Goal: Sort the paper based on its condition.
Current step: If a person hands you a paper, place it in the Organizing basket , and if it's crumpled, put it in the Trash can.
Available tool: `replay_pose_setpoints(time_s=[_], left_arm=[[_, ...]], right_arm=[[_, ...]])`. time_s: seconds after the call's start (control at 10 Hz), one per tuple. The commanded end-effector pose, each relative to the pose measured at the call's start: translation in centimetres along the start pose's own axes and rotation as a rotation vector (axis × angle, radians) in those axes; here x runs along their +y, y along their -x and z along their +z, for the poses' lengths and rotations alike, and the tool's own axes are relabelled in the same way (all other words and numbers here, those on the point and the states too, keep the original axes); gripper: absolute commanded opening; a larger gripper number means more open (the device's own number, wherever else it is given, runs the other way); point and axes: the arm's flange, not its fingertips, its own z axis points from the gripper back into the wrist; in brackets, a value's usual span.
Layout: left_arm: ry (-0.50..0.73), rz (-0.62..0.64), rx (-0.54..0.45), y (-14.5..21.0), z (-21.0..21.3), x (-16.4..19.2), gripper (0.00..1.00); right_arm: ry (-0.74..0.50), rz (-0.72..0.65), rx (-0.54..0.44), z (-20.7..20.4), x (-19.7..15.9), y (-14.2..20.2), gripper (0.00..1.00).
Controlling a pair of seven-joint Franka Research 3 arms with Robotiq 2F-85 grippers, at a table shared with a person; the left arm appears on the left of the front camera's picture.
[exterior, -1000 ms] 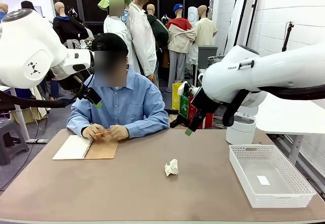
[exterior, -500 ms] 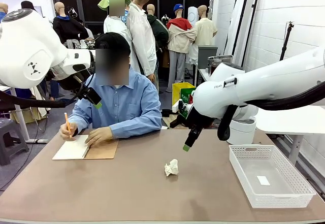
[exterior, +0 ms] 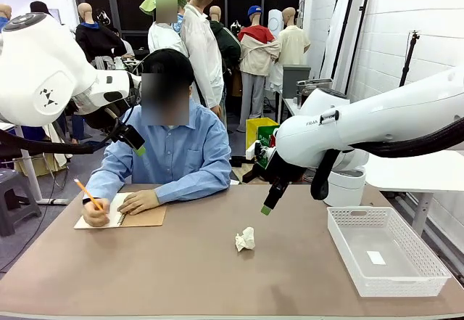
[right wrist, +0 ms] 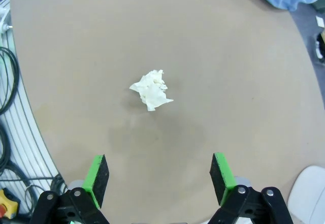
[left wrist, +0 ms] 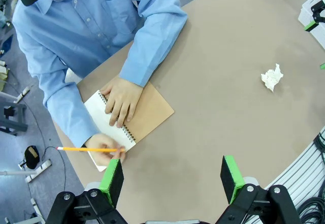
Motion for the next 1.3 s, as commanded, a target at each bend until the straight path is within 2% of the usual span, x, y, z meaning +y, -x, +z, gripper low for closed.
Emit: replay_pose_setpoints(time_s=[0.0, 0.4, 0.7, 1.2], left_arm=[[0.003, -0.005, -0.003, 0.0, 0.1, 0.1, 1.00], [0.003, -0.005, -0.003, 0.0, 0.1, 0.1, 1.00], [0.003, -0.005, -0.003, 0.0, 0.1, 0.1, 1.00], [0.003, -0.005, -0.003, 0.0, 0.1, 0.1, 1.00]], right_arm=[[0.000, 0.000, 0.000, 0.0, 0.0, 0.0, 1.00], [-0.054, -0.007, 0.058, -6.1, -1.1, -1.6, 1.00], [-0.090, -0.007, 0.069, -8.8, -0.2, -2.0, 1.00], [-0.054, -0.001, 0.100, -12.1, 0.1, -3.0, 1.00]])
